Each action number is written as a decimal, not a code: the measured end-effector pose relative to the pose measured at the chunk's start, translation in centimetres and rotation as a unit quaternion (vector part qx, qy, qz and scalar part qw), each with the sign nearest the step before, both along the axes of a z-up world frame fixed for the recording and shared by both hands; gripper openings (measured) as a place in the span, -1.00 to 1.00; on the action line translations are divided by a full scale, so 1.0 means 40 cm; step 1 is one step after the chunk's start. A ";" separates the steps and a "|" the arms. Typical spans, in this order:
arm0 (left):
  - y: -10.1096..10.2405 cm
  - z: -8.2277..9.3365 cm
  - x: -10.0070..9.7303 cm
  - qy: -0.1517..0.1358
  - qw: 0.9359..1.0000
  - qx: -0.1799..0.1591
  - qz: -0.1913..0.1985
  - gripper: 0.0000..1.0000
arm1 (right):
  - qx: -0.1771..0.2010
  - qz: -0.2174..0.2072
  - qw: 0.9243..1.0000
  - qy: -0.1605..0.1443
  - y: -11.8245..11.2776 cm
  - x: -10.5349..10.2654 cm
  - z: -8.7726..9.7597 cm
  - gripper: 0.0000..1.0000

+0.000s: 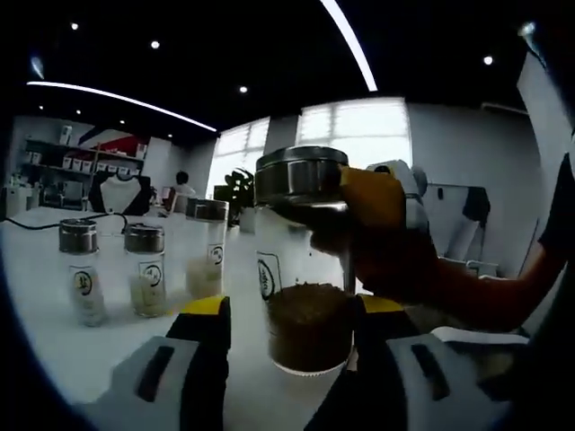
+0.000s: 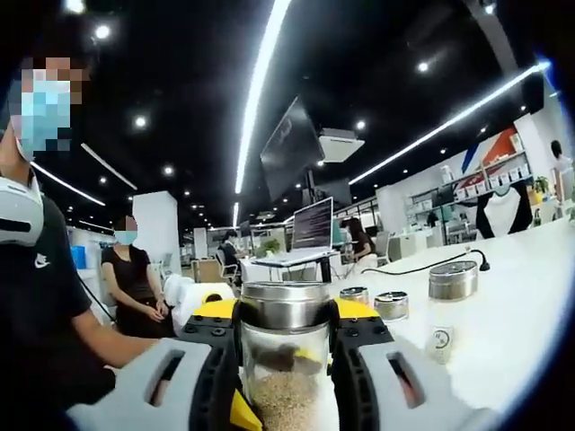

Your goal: Rotate the seasoning bottle until the label or dispensing opening points toward the visible target arrow and the bottle remains upright within the marked orientation range

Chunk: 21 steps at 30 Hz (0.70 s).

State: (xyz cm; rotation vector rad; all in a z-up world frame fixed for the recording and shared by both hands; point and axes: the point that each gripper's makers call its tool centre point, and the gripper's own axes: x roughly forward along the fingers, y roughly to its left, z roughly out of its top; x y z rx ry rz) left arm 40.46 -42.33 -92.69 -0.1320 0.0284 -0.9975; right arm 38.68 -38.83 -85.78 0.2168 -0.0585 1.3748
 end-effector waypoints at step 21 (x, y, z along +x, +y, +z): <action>0.059 -0.056 0.050 -0.037 0.978 0.120 0.166 -0.13 | -0.049 -0.153 0.986 -0.045 0.057 0.033 -0.054 -0.25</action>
